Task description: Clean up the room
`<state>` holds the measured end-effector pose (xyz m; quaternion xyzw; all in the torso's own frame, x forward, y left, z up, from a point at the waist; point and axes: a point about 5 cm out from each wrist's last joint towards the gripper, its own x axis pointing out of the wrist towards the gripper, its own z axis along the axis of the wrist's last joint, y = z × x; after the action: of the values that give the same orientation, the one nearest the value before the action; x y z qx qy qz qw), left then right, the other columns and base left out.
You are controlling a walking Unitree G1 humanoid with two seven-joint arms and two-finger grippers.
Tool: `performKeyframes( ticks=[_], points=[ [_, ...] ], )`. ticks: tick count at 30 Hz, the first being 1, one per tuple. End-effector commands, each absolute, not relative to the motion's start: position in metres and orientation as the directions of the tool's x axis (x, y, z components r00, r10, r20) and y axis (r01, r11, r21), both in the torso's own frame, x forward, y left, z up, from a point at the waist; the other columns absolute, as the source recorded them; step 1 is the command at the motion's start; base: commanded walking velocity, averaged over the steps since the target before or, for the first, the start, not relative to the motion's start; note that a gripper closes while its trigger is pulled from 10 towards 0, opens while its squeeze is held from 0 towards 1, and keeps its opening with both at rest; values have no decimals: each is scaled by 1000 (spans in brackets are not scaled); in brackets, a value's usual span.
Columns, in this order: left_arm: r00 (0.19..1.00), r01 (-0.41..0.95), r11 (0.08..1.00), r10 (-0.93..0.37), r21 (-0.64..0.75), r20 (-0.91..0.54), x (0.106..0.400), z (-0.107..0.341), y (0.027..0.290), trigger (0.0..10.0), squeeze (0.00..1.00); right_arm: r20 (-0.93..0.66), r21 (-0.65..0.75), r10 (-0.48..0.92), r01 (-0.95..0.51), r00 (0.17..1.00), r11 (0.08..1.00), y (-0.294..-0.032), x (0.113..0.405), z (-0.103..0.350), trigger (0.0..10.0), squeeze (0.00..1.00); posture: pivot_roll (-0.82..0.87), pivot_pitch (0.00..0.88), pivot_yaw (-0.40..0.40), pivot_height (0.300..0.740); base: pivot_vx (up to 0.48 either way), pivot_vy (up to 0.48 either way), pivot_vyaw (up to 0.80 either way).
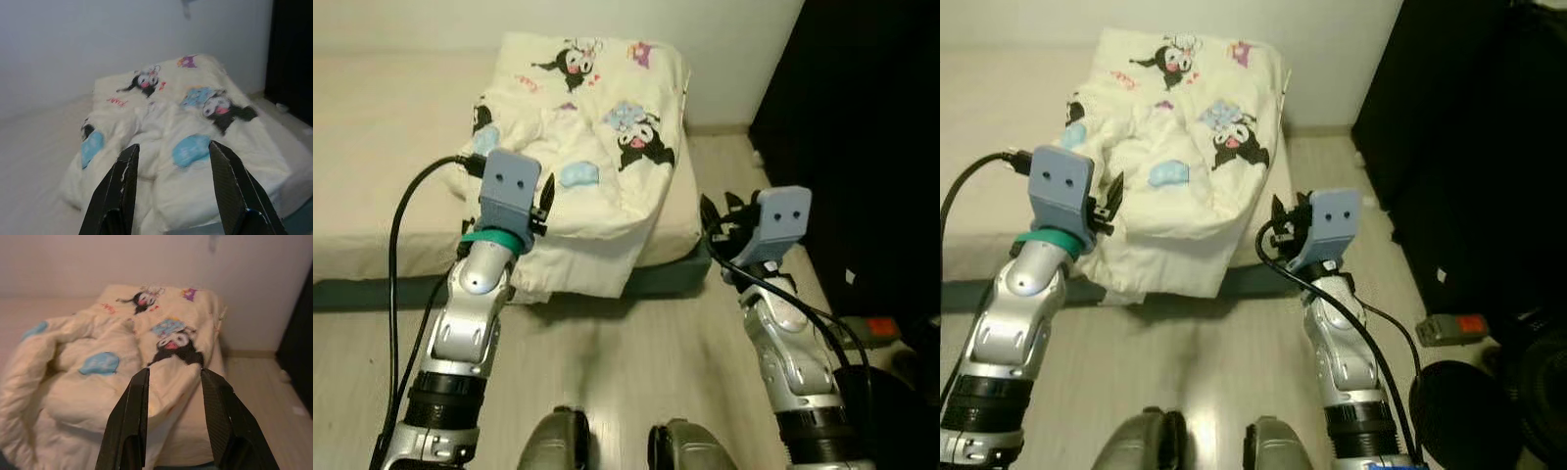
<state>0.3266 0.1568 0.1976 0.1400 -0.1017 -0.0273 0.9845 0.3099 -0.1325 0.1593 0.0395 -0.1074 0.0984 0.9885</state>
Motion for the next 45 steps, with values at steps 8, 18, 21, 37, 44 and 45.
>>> performKeyframes(
  ticks=[8, 18, 21, 37, 44, 45],
  points=[
    [980, 21, 956, -78, 291, 186, 326, 193, 156, 10000, 0, 200, 16, 208, -215, 957, 976, -129, 310, 157, 10000, 0, -79, 168, 30, 740, 480, 0, 0],
    [979, 16, 956, -74, 293, 189, 327, 191, 157, 10000, 0, 185, 10, 226, -232, 956, 973, -130, 310, 154, 10000, 0, -79, 167, 28, 740, 480, 0, 41],
    [982, 11, 955, -66, 296, 177, 326, 188, 159, 10000, 0, 162, 6, 247, -251, 955, 968, -130, 310, 150, 10000, 0, -76, 164, 28, 740, 341, 0, 0],
    [970, 174, 946, -116, 274, -213, 297, 98, 189, 10000, 0, -144, 321, 521, -458, 841, 829, -100, 278, 73, 10000, 0, -60, 150, 35, 740, 60, 0, 0],
    [962, 188, 915, -99, 358, -253, 283, 79, 198, 10000, 0, -142, 644, 432, -248, 891, 724, -94, 277, 53, 10000, 0, -36, 167, 44, 740, 0, 0, 0],
    [966, 194, 904, -109, 380, -232, 283, 83, 196, 10000, 0, -191, 712, 350, -116, 917, 692, -99, 283, 46, 10000, 0, -29, 173, 46, 740, 0, 0, 0]
  ],
)
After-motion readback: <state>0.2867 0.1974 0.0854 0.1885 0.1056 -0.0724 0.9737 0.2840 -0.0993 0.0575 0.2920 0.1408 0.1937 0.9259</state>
